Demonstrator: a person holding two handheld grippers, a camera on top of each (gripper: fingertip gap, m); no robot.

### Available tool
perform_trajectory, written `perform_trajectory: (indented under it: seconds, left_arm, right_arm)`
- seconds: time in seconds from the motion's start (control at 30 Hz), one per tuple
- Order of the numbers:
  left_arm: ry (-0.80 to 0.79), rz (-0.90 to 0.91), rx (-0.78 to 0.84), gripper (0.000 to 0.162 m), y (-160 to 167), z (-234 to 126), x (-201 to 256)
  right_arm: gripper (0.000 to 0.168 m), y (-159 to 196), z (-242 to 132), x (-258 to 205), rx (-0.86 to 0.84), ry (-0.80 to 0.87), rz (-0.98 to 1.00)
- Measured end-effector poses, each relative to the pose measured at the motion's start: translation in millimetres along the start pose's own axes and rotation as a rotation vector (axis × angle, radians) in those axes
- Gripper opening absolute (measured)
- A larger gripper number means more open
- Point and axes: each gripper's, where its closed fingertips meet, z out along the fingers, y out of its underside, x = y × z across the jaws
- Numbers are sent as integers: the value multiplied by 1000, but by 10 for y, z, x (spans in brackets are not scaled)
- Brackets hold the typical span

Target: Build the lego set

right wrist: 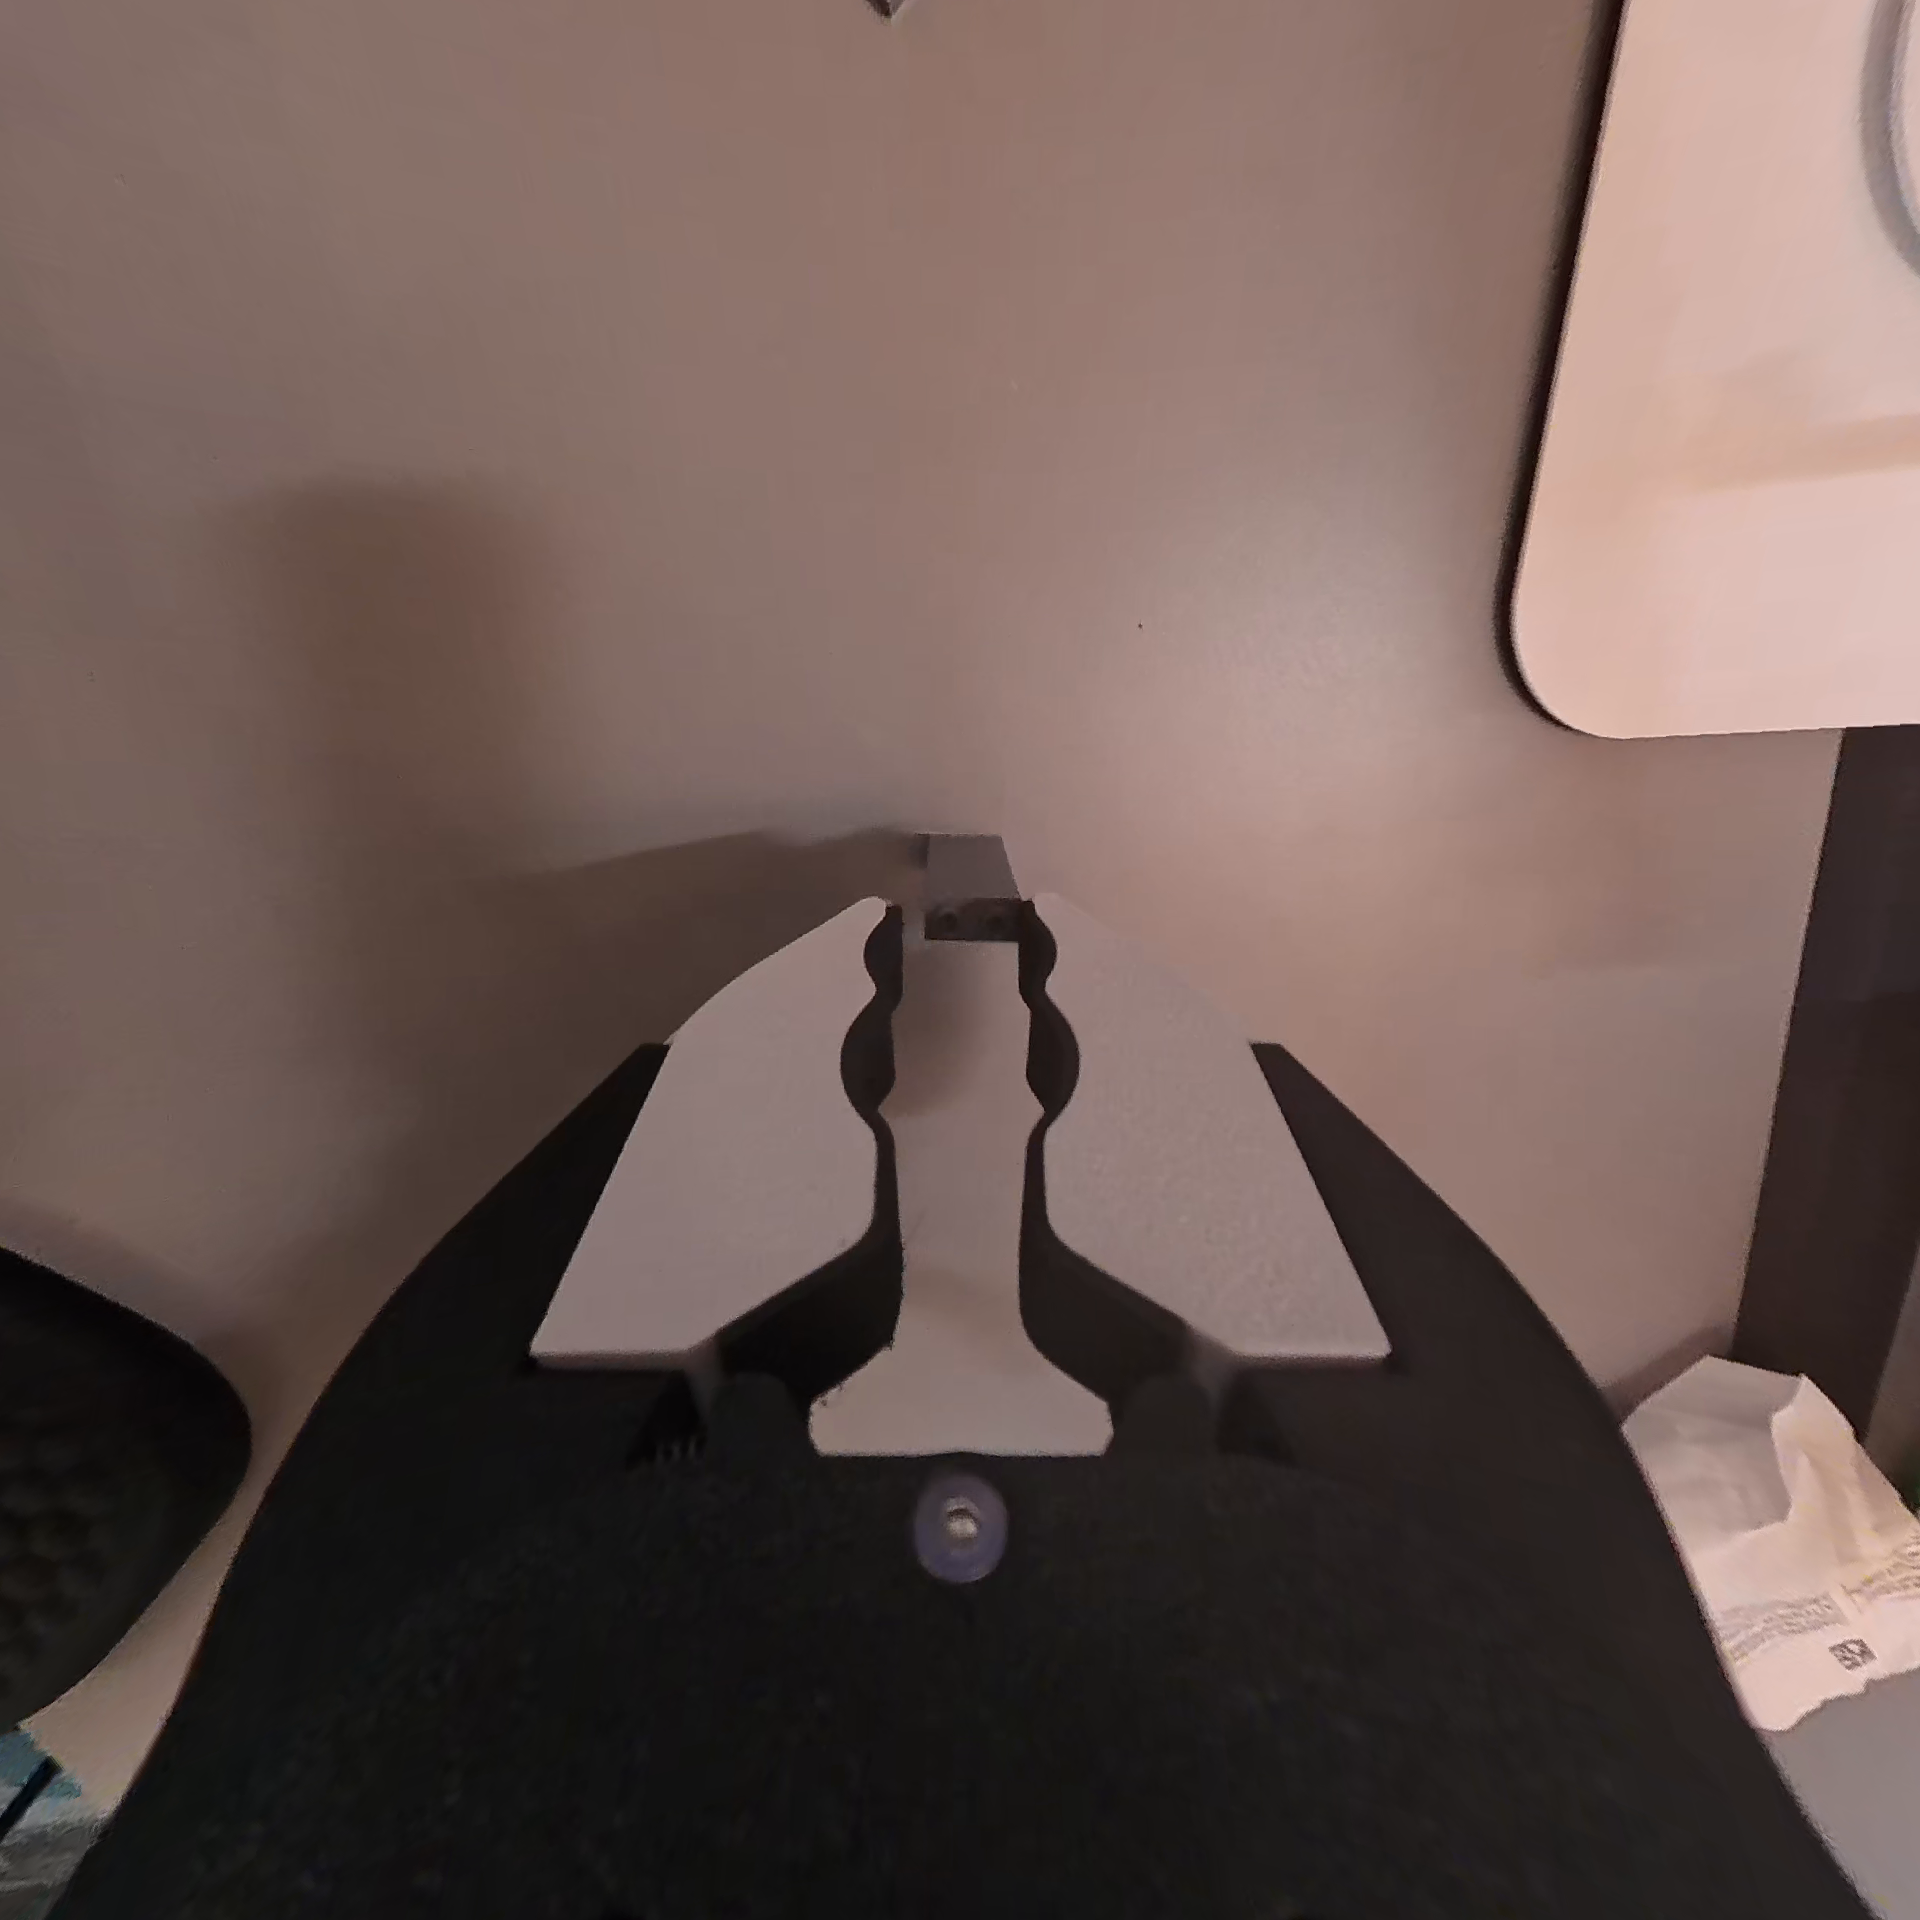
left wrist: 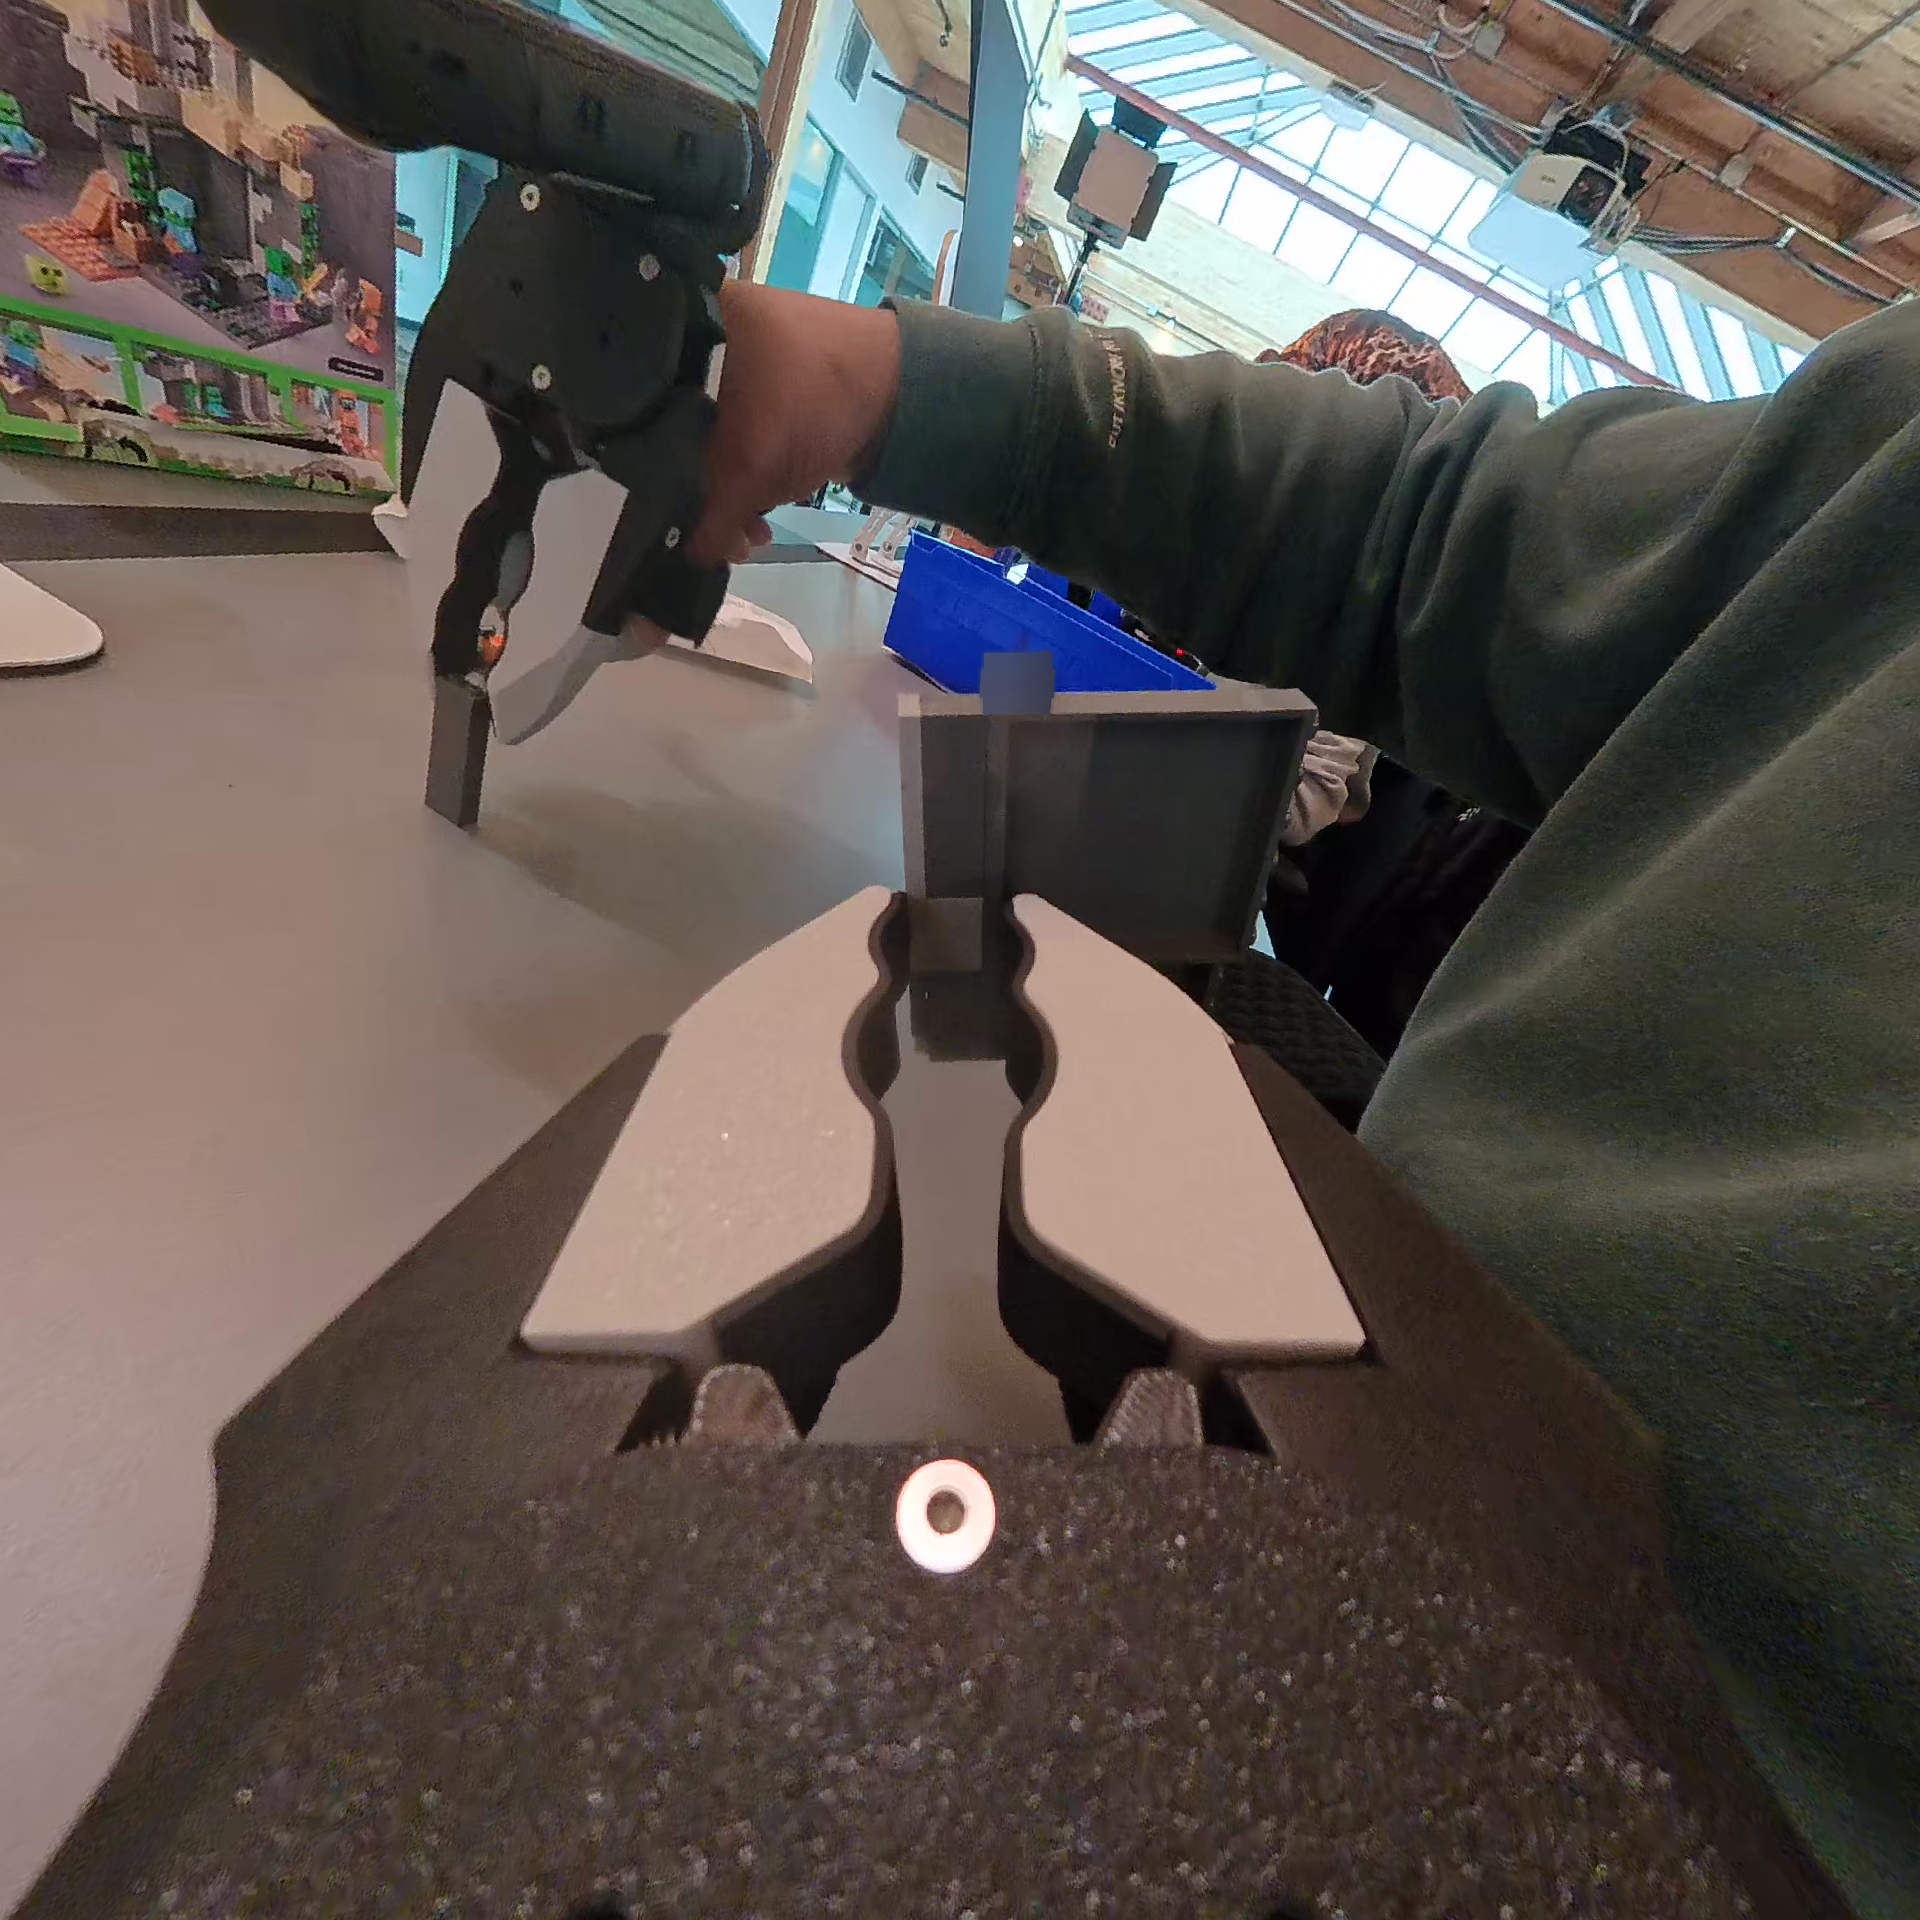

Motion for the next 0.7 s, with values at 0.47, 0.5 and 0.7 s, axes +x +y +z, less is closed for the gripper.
perform_trajectory:
  seconds: [0.47,0.5,0.7]
  left_arm:
    - [3,7,-3,16,0,2,16]
    - [3,8,-2,16,-1,1,16]
    - [5,7,0,16,-7,-6,17]
  right_arm:
    - [21,-62,-128,26,50,-32,26]
    - [21,-67,-147,6,61,-46,-7]
    - [19,-69,-304,56,122,9,-276]
